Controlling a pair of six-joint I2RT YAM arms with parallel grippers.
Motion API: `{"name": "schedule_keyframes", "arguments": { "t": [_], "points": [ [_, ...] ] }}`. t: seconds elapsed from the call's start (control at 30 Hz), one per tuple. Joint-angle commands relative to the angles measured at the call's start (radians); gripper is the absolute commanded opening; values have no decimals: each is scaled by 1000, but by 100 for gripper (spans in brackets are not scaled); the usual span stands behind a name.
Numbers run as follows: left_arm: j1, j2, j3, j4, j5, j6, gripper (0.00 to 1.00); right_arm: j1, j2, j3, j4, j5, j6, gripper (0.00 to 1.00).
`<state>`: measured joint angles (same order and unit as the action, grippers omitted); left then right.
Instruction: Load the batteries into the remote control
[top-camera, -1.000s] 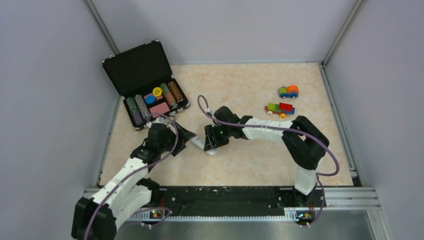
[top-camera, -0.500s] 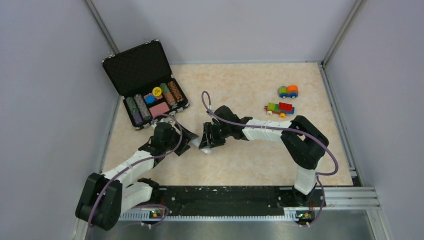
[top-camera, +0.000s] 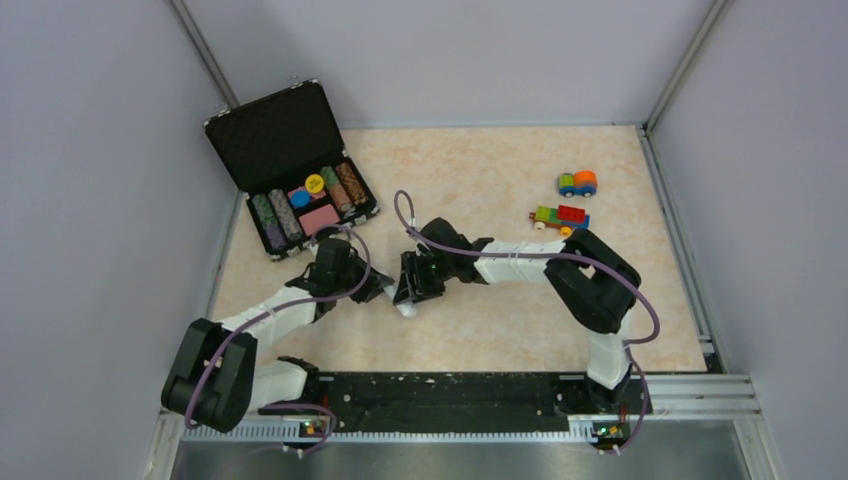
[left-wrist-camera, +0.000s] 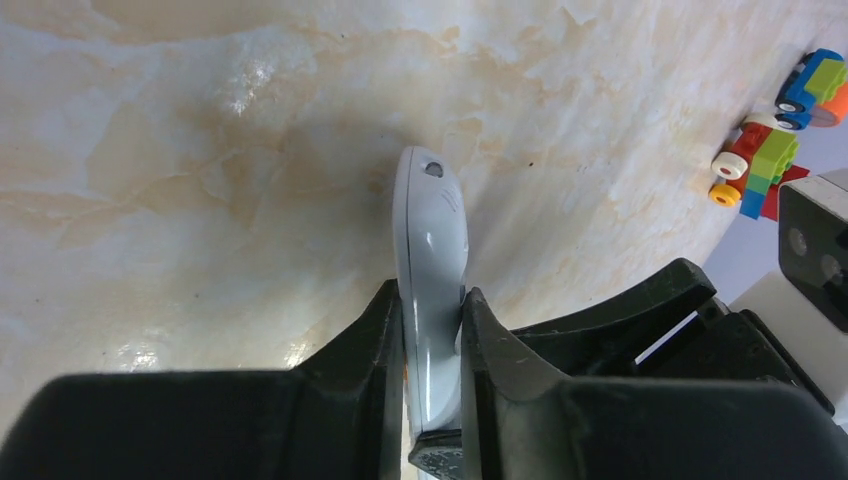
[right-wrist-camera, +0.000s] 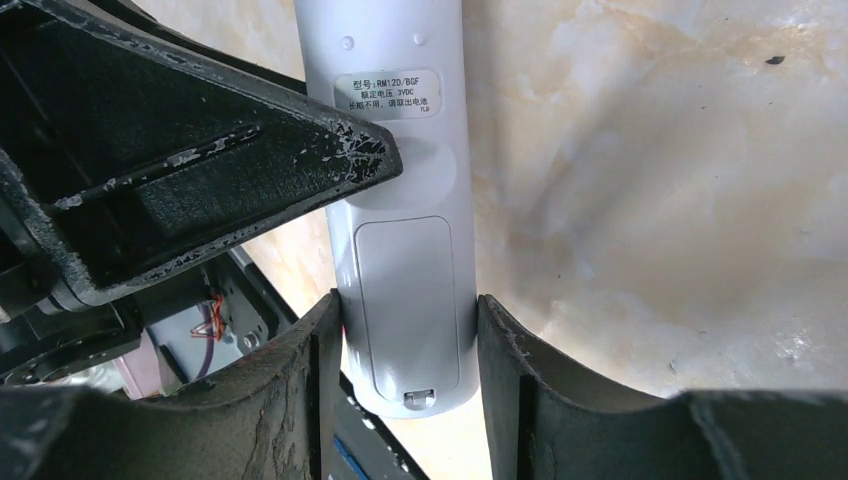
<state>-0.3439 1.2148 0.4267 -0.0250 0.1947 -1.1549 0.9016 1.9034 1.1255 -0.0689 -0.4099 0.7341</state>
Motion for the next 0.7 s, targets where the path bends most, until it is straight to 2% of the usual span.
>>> {"name": "schedule_keyframes", "arguments": {
  "t": [0.0, 0.1, 0.27, 0.47, 0.67],
  "points": [
    [1, 17, 44, -35, -17, 32, 13, 14, 21, 59, 15, 26, 4, 28],
    [0, 25, 65, -66, -32, 56, 0, 18, 19, 62, 9, 32, 8, 37],
    [1, 22, 140, -189, -89, 163, 0, 14, -50, 25, 15, 61, -2, 60],
    [3, 20, 314, -435, -176, 411, 0, -32, -168, -34, -6, 69, 5, 66],
    [2, 135, 474, -627, -172, 585, 0, -58, -253, -83, -54, 109, -5, 66]
  ]
}}
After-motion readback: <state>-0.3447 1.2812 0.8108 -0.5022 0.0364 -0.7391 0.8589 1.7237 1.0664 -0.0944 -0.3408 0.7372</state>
